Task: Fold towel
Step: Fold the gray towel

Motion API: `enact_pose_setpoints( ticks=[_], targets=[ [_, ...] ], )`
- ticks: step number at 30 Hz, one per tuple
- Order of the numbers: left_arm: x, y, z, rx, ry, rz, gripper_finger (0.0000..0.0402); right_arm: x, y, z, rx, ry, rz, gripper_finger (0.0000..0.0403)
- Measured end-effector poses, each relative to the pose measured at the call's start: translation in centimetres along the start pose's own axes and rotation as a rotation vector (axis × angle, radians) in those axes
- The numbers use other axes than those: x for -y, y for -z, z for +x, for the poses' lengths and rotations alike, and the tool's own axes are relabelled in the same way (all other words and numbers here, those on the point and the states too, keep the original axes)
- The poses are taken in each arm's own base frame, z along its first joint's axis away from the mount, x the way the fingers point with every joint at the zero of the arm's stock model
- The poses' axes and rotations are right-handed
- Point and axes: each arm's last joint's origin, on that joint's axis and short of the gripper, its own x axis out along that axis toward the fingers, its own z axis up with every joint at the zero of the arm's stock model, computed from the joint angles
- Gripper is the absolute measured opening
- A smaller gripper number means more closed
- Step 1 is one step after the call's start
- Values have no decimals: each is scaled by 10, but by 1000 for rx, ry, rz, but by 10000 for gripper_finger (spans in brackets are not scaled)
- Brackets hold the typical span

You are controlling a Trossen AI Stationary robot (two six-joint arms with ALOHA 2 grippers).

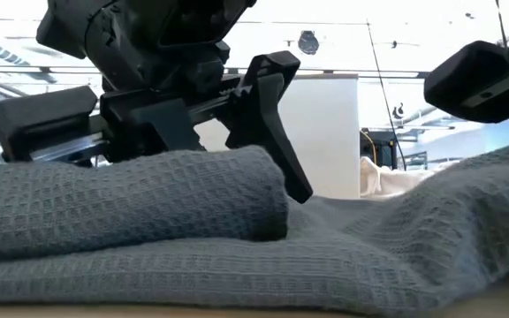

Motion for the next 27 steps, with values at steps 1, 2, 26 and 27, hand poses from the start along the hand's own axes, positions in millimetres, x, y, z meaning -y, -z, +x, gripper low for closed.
enact_pose_setpoints(
  ticks=[1,2,26,27],
  targets=[
    [0,0,0,1,1,13,202,-1,0,0,4,-4,-3,25],
    [2,-1,0,3,3,27,202,-2,1,0,1,-3,-5,35],
    [15,-19,-45,-197,-176,-190,202,24,-11,-32,162,322,-94,201],
    [15,-17,-45,-218,-178,-219,202,30,-12,-30,162,341,-93,198]
  ],
)
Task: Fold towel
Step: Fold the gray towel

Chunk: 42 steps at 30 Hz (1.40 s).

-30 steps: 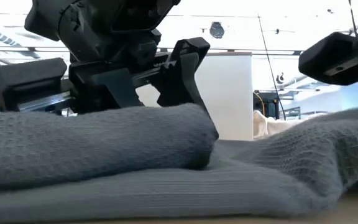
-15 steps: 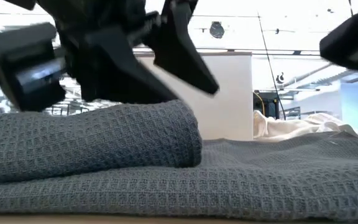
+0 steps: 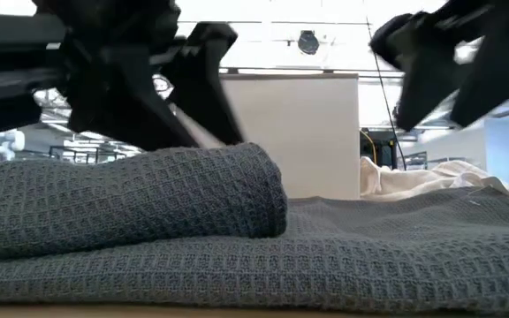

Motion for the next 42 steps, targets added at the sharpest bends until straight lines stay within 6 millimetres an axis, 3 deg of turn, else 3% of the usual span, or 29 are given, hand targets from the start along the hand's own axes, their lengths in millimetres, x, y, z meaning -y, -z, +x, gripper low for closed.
enact_pose_setpoints(
  ticks=[8,18,27,32,42],
  targets=[
    [2,15,-1,-148,-15,-175,202,28,-3,28,14,-9,-2,177],
    [10,15,-3,-157,99,-235,202,46,-2,46,104,-125,30,162],
    [-13,21,7,-169,192,-294,202,56,17,59,92,-148,70,161],
    [-26,30,22,-181,198,-243,202,66,31,65,38,-119,97,161],
    [-60,44,34,-202,149,-220,202,84,36,66,-3,-79,108,161]
  ],
)
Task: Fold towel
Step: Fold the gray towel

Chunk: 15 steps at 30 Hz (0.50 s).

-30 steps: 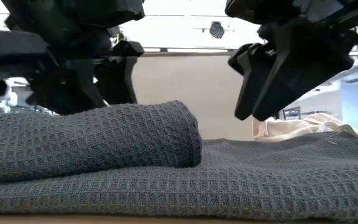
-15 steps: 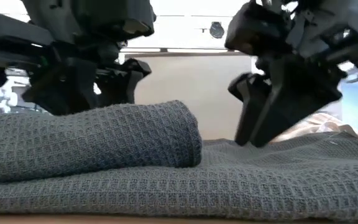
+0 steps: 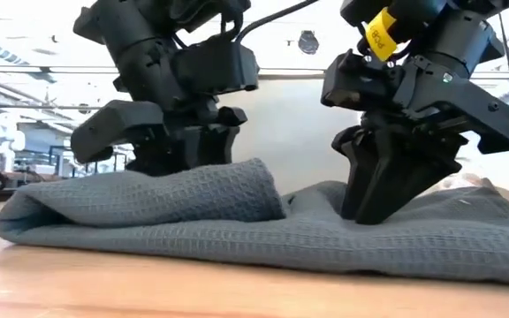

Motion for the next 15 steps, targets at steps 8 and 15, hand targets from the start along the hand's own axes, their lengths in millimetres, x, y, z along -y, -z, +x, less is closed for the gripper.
enact_pose_setpoints(
  ticks=[8,15],
  targets=[
    [2,-3,-22,13,-59,36,202,-8,-12,-41,-31,-1,22,161],
    [15,-8,-31,53,-16,52,202,-63,2,-65,-5,-156,-59,167]
  ],
)
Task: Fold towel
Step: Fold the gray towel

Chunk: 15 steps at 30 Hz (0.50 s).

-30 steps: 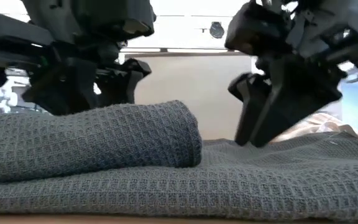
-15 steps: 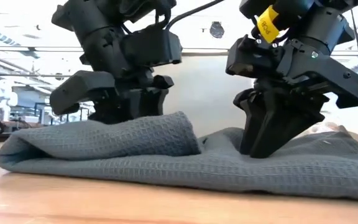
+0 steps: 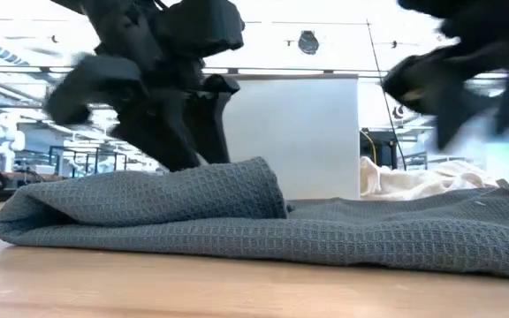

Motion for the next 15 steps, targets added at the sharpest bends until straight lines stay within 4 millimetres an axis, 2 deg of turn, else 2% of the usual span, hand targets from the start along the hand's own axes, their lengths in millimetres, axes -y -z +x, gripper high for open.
enact_pose_setpoints(
  ticks=[4,8,15],
  targets=[
    [14,-2,-3,16,62,20,202,-34,16,-3,-20,-56,0,178],
    [25,-4,-5,33,81,37,202,-59,29,-6,-3,-45,40,189],
    [33,-18,-1,180,140,27,202,-83,49,14,4,7,-44,201]
  ],
)
